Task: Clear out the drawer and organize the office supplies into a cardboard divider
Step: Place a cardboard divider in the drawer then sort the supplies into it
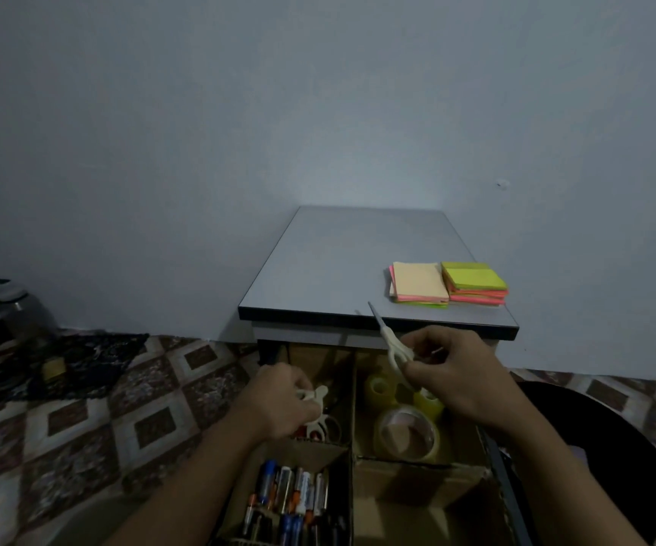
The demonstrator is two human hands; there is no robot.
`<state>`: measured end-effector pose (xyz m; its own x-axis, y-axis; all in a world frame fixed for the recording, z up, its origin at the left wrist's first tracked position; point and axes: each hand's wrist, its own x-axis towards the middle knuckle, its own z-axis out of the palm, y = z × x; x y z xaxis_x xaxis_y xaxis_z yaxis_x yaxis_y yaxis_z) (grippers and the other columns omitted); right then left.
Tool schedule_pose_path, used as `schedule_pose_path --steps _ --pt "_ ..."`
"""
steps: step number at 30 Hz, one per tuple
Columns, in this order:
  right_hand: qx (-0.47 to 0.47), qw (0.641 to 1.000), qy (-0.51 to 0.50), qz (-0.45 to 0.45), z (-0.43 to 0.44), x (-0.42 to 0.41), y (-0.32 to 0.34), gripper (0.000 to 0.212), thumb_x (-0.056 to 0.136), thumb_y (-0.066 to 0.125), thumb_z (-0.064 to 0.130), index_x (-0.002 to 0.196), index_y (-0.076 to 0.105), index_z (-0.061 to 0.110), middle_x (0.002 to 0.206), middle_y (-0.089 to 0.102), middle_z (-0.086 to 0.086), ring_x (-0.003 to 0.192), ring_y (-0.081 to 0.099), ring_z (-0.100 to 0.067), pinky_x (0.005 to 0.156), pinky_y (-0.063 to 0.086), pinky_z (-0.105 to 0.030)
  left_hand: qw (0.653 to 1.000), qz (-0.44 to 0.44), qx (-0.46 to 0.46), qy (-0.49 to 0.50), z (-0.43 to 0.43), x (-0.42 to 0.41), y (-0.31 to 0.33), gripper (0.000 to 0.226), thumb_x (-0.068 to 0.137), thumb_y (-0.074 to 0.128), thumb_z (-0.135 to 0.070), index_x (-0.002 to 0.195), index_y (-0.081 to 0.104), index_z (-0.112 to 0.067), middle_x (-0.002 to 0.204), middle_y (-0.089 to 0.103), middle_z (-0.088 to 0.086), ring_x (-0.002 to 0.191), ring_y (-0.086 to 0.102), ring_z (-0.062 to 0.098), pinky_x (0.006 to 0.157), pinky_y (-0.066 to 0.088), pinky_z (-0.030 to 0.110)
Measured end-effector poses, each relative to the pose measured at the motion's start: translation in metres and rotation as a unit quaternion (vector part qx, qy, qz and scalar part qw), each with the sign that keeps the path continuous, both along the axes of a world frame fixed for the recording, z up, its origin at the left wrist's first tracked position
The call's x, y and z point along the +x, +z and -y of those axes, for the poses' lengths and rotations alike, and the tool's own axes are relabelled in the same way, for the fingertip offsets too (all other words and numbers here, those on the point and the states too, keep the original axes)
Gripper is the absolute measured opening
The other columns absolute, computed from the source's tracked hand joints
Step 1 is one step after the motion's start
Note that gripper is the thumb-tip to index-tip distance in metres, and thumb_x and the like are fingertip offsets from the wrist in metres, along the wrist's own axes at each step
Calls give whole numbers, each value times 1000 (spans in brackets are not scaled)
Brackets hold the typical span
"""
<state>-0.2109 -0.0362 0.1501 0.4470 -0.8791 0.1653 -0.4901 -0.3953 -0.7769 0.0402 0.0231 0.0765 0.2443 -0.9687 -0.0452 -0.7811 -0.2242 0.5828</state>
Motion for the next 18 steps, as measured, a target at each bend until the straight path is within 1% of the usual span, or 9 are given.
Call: schedule_pose_path --steps 4,6,7,9,11,14,15,17,18 --pt "8 1000 5 -15 -3 -4 -8 18 78 76 18 91 72 29 82 71 6 70 66 -8 67 58 -31 995 69 64 -30 23 0 -17 24 81 70 -30 96 73 -11 89 71 1 78 67 15 69 56 31" --pt "18 1000 6 -21 -3 -7 -14 17 80 75 18 93 71 28 83 71 4 69 69 -11 66 60 -35 988 119 90 -48 30 1 -25 26 83 68 -30 100 72 -10 95 71 2 83 67 16 74 57 31" --pt "22 999 6 -24 -3 -9 -16 18 80 74 18 95 71 27 83 72 3 68 70 -12 64 60 -35 982 148 98 -59 32 1 -28 24 84 67 -30 101 71 -13 99 71 1 87 66 16 77 57 30" --pt "31 999 6 -27 -3 -11 -21 21 82 74 17 101 69 24 85 71 4 67 70 -11 60 59 -27 970 201 114 -78 35 1 -32 20 85 65 -28 101 69 -18 108 70 1 94 66 18 81 56 31" --pt "30 999 9 -32 -3 -11 -25 25 83 74 19 108 68 22 92 70 5 67 70 -9 57 55 -21 962 228 123 -81 36 1 -35 25 85 65 -29 106 70 -17 107 69 1 95 66 18 79 55 31" --pt "18 998 2 -53 -2 -9 -29 26 82 74 24 108 67 24 97 67 6 67 67 -8 55 51 -18 967 211 113 -84 37 2 -38 24 87 62 -33 100 69 -15 97 68 0 88 65 17 70 50 27" --pt "13 998 0 -59 -2 -8 -30 24 82 74 25 105 67 25 97 66 6 67 66 -8 55 51 -18 974 188 102 -81 35 3 -38 25 88 61 -36 102 68 -16 97 67 0 87 64 16 71 51 28" --pt "4 997 4 -71 -4 -5 -31 20 81 74 27 100 67 29 96 65 7 70 65 -8 56 53 -20 990 104 59 -68 27 7 -37 29 91 60 -38 114 67 -24 104 66 -2 90 63 12 80 55 30" --pt "5 997 10 -75 -5 -3 -31 18 82 74 28 97 66 32 96 65 7 71 66 -8 57 54 -21 996 63 25 -57 20 11 -35 28 91 60 -37 117 67 -28 106 65 -5 93 62 9 83 56 31"
